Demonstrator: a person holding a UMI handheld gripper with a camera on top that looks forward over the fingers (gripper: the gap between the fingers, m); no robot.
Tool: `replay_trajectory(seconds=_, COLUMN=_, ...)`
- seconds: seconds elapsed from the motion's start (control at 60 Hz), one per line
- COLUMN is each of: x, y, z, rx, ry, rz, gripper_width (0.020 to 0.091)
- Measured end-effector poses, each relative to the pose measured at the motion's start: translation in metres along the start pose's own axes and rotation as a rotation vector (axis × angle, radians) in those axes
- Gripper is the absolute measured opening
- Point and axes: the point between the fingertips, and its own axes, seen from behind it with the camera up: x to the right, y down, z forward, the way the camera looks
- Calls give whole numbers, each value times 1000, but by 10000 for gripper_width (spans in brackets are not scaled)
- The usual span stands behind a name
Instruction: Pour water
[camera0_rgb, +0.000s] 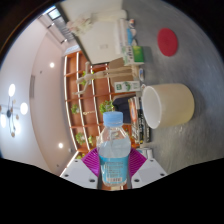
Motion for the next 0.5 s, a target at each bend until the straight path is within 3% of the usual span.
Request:
replay_trajectory(seconds=0.117, x=-24, y=-7, z=3, rx=-3, ry=23, rz=-388, gripper_width=334)
replay_trajectory(seconds=0.25, x=-59, y=-36, z=0, rx=50, ry=64, rz=-882, gripper_width=349)
replay_trajectory(seconds=0.35, x=-72, y=-75, z=-2, rx=141, ry=143, rz=-1249, gripper_width=356)
replay_trajectory(seconds=0.5, x=-77, y=-151, z=-21, rx=286, ry=360, rz=-1595, gripper_width=368)
